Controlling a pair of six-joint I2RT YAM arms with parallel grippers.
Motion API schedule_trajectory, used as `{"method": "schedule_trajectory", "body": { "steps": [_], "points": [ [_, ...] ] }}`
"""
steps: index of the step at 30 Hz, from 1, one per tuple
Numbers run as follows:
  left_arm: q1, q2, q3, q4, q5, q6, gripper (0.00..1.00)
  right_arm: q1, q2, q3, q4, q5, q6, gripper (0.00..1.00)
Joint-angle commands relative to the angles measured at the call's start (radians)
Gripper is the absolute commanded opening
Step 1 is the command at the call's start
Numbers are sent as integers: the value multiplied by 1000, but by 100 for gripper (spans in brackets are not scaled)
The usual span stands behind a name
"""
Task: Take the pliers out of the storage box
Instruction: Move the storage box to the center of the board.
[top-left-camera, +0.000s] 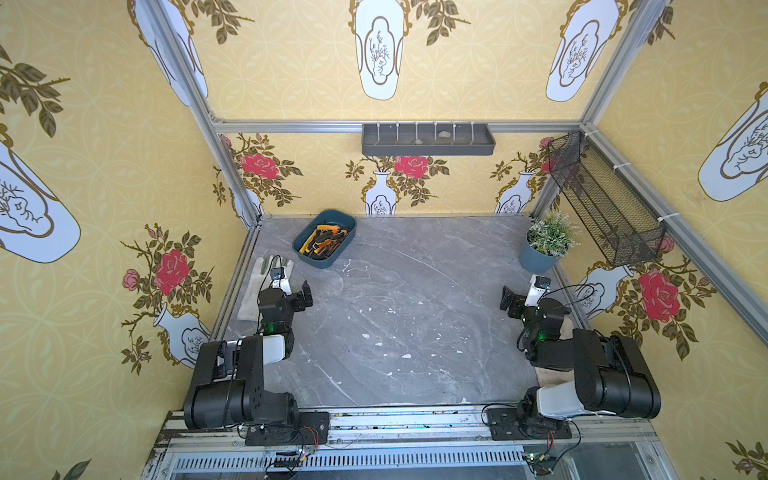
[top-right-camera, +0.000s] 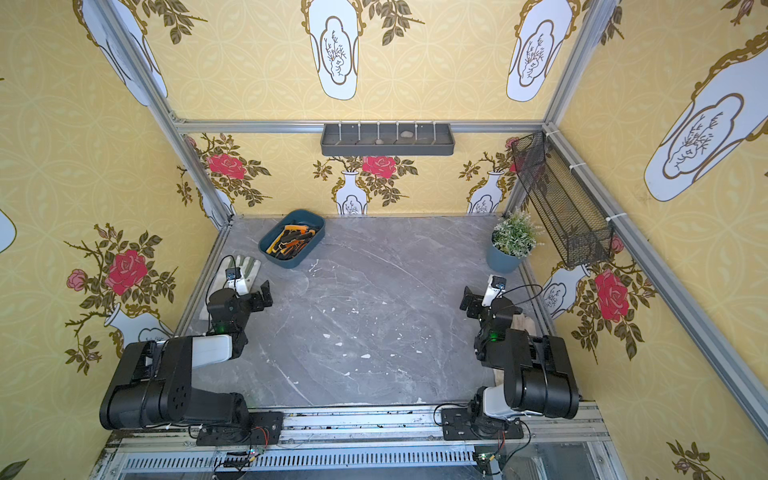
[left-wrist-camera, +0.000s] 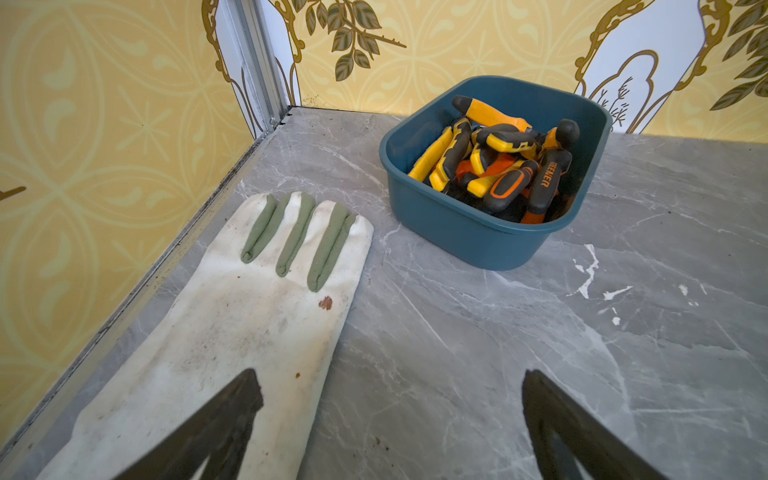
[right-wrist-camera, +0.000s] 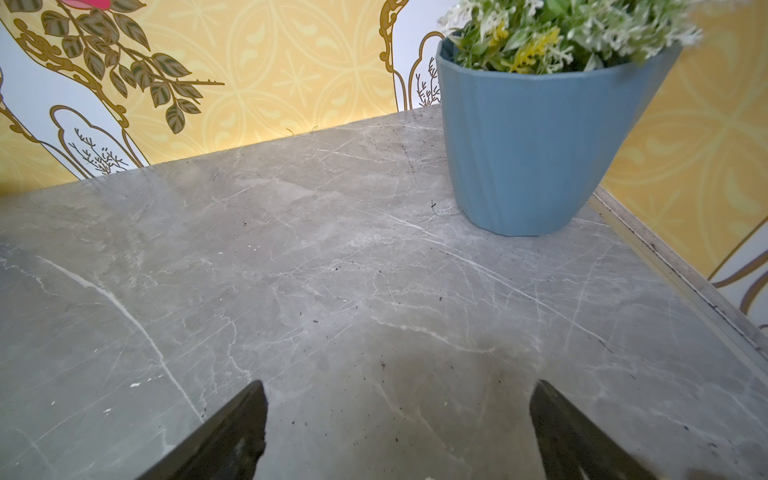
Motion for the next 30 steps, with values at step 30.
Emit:
{"method": "schedule_trajectory", "body": {
  "steps": [30],
  "points": [
    [-21,102,930,-1269,-115,-435,99,524,-84,895,-1578,651,396,97]
  ]
}}
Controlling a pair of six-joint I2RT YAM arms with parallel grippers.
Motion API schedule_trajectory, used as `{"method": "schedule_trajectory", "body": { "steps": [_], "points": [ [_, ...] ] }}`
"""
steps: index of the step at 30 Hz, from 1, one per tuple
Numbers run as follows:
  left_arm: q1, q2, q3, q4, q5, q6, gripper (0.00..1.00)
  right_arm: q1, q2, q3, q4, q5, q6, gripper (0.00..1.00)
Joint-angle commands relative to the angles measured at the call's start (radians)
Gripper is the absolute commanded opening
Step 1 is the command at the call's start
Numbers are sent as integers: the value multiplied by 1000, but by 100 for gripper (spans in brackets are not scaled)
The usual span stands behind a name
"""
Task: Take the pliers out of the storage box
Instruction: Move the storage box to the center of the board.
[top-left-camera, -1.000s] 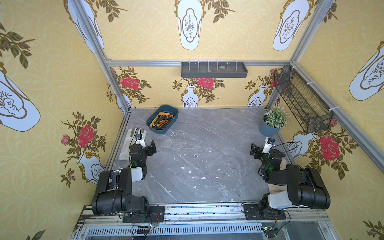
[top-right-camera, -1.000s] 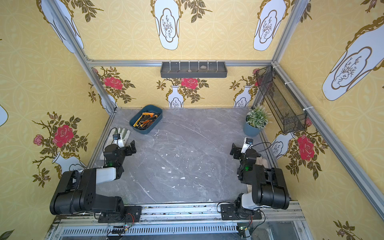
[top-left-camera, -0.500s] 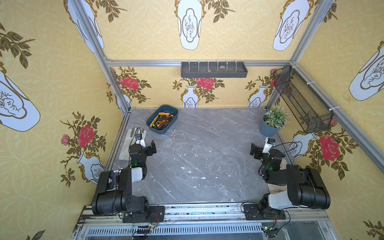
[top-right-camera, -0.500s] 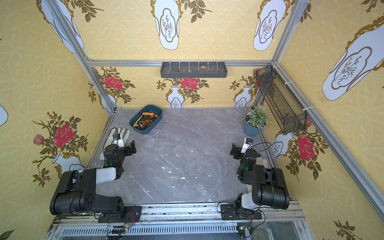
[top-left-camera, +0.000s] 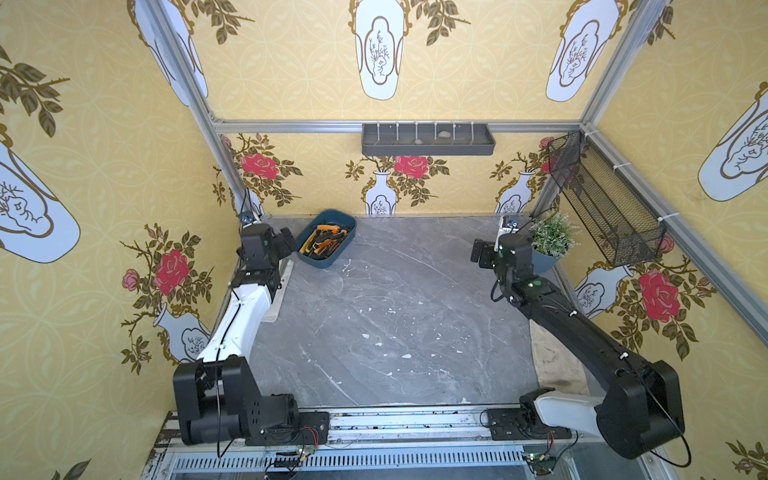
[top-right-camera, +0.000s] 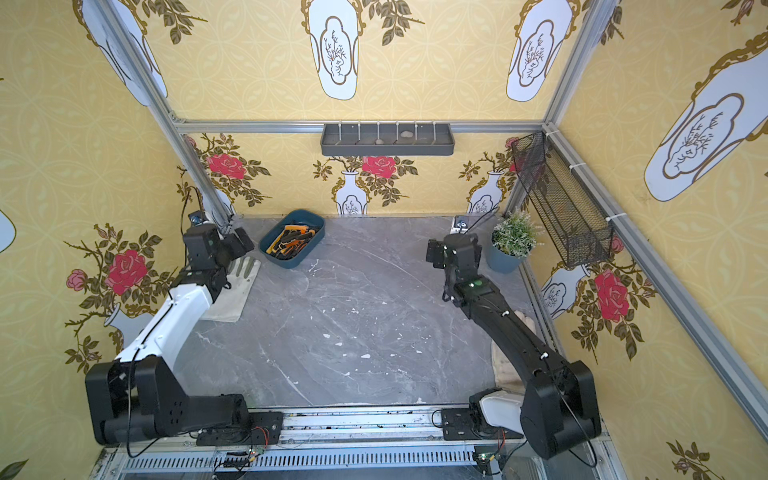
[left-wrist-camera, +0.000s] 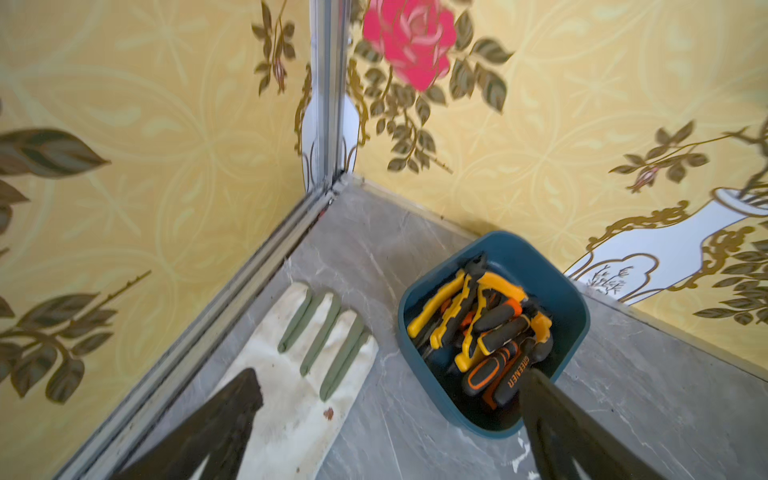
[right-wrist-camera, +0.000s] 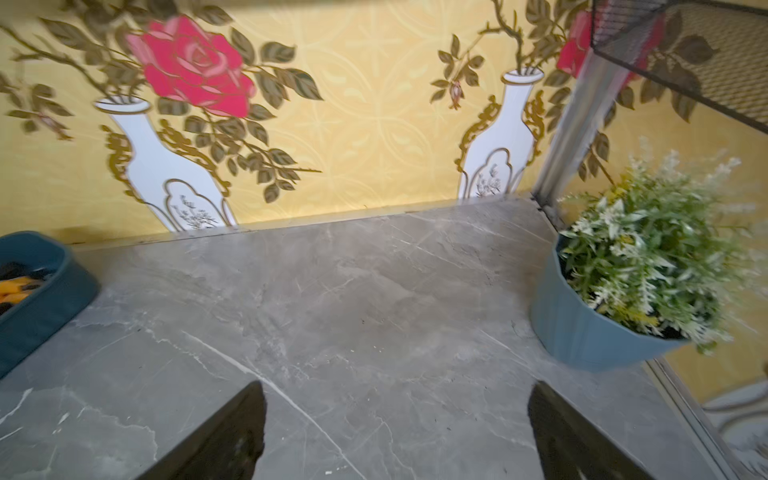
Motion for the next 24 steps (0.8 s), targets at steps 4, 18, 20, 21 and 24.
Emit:
{"method": "schedule_trajectory", "body": {
  "steps": [4,18,20,21,24],
  "points": [
    [1,316,351,-484,132,-130,99,-8,80,113,-496,-158,242,97],
    [36,721,751,-640,224,-303,69,7,-74,-12,-453,-289,299,95],
    [35,747,776,-648,199,-318,70,7,-86,-37,-445,-285,305,96],
    [36,758,787,-646,195,-318,70,7,-90,-49,-443,-285,308,96],
    [35,807,844,-664,189,-303,70,7,-91,-72,-439,-288,310,96]
  ]
}}
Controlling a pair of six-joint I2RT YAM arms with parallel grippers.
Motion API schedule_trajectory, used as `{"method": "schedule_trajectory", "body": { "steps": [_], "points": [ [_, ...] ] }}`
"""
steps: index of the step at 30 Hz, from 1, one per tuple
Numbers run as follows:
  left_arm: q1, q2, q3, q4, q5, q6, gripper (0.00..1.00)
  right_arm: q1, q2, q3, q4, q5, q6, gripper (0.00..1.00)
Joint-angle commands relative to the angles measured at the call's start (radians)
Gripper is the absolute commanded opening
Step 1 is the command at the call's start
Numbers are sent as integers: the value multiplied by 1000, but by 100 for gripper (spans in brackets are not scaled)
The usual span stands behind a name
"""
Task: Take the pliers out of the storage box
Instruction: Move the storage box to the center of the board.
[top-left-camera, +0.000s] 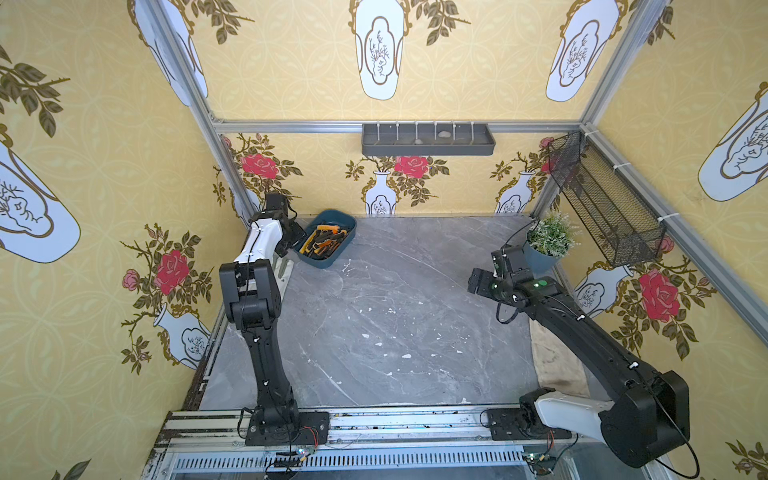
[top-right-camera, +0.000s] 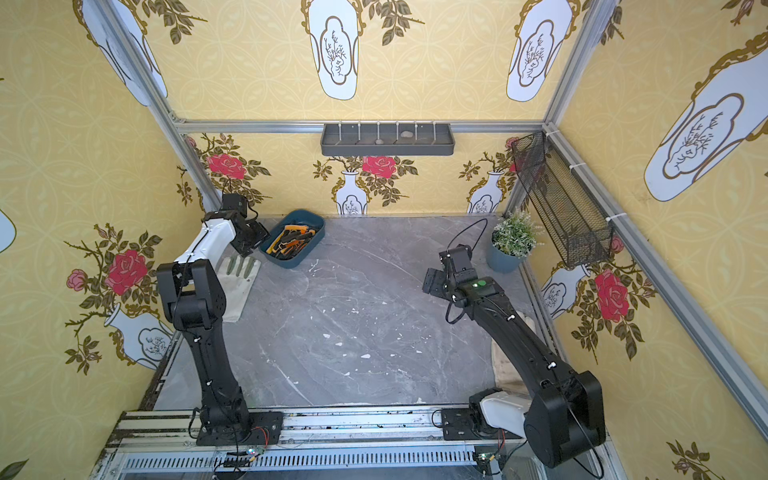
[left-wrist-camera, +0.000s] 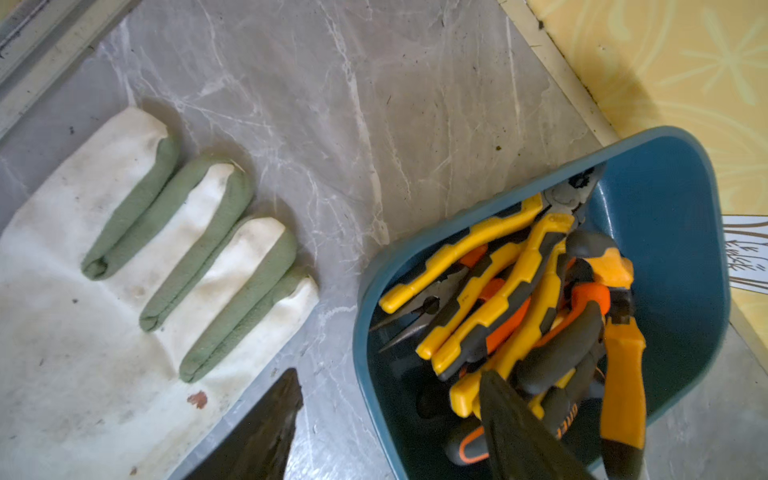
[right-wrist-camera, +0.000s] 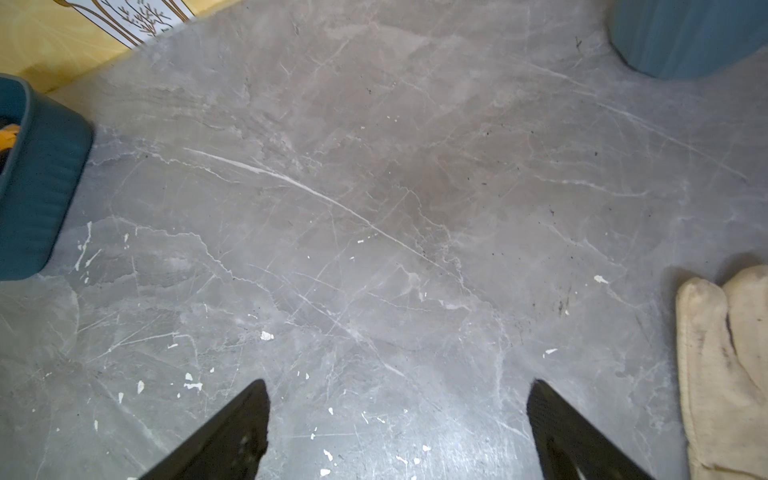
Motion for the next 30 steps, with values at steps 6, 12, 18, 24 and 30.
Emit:
{"method": "schedule_trajectory", "body": {
  "steps": [6,12,18,24,30],
  "points": [
    [0,109,99,-121,-80,12,70,0,7,-22,22,2,5,98],
    [-27,72,-6,-106,-114,37,70,1,19,-41,34,-10,21,98],
    [-74,-14,-160,-71,-153,50,71,2,-9,-66,43,-23,38,99],
    [-129,-79,-313,-20,-172,48,71,2,-50,-75,20,-24,40,99],
    [-221,-133,-422,16,-167,33,73,2,-96,-91,1,-21,44,99]
  ]
}}
